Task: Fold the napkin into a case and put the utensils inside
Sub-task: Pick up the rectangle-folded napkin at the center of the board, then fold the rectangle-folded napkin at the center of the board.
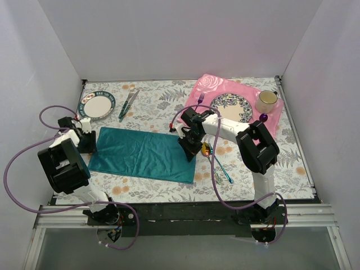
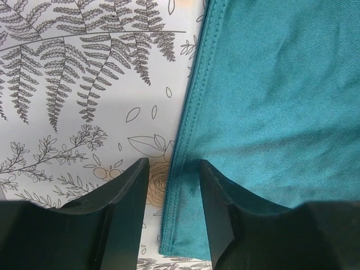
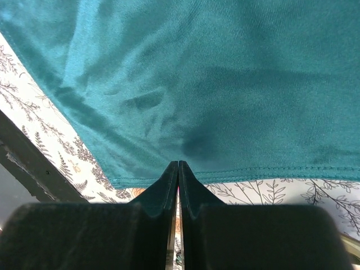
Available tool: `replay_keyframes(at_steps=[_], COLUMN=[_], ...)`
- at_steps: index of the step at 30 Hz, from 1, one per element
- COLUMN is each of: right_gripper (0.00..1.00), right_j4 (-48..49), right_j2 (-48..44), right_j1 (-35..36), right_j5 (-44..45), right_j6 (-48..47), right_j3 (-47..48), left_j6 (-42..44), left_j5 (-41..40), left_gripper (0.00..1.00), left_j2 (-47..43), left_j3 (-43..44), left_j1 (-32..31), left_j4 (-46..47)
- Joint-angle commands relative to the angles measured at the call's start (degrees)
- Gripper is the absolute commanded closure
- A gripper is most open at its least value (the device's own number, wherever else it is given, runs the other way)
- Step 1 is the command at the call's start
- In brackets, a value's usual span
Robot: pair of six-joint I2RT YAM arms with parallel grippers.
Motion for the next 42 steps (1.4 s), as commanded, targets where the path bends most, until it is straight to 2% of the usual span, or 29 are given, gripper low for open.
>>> replay_keyframes(at_steps=[1, 8, 12, 13, 15, 21, 25, 29, 34, 37, 39, 40, 42], right_gripper=[0.91, 0.92, 0.92, 0.92, 0.92, 0.92, 0.92, 0.92, 0.92, 0.92, 0.92, 0.92, 0.92], right_j4=[-0.13, -0.22, -0.22, -0.22, -0.13, -0.13, -0.05, -0.92, -1.36, -1.54, -1.54, -1.54, -1.37], right_j2=[0.75, 1.37, 1.19, 1.19, 1.19, 1.1, 0.49, 0.14, -0.83, -1.8, -3.11, -3.55, -5.04], right_j1=[0.19, 0.19, 0.19, 0.28, 0.19, 0.19, 0.19, 0.19, -0.34, -1.57, -3.14, -3.67, -5.25], right_j5=[0.0, 0.09, 0.27, 0.18, 0.09, -0.35, -1.22, -2.81, -3.34, -4.39, -4.74, -5.0, -5.27], right_j6=[-0.1, -0.02, -0.01, 0.07, 0.07, 0.25, 0.6, 0.78, 0.95, 1.13, 1.21, 1.13, 0.95], right_j3=[-0.12, 0.14, 0.14, 0.06, 0.05, 0.05, 0.14, 1.11, 2.25, 2.78, 2.61, 2.43, 1.29], left_j6=[0.75, 1.02, 0.58, 0.32, -0.12, -1.18, -2.23, -4.25, -6.89, -9.34, -10.93, -12.59, -14.62], left_j5=[-0.2, -0.38, 0.15, 0.23, 0.41, 2.69, 4.19, 4.63, 7.26, 8.93, 10.25, 10.95, 13.15], left_gripper=[0.61, 0.71, 0.87, 0.95, 1.0, 1.0, 1.0, 1.0, 1.0, 1.0, 1.0, 1.0, 1.0], left_j2=[0.12, -0.06, 1.34, 1.43, 1.26, -2.25, -6.64, -10.42, -11.04, -11.4, -10.96, -10.0, -8.77], left_j3=[-4.12, -5.88, -5.09, -4.48, -3.68, 1.15, 3.44, 4.67, 7.74, 8.36, 8.97, 9.24, 9.85], left_j1=[-2.38, -3.7, -3.7, -3.7, -3.7, -4.14, -7.12, -12.74, -18.11, -25.29, -27.78, -32.49, -35.33], left_j4=[-1.0, -0.99, -2.31, -2.57, -3.01, -7.31, -11.18, -14.0, -18.83, -19.71, -19.72, -19.54, -18.14])
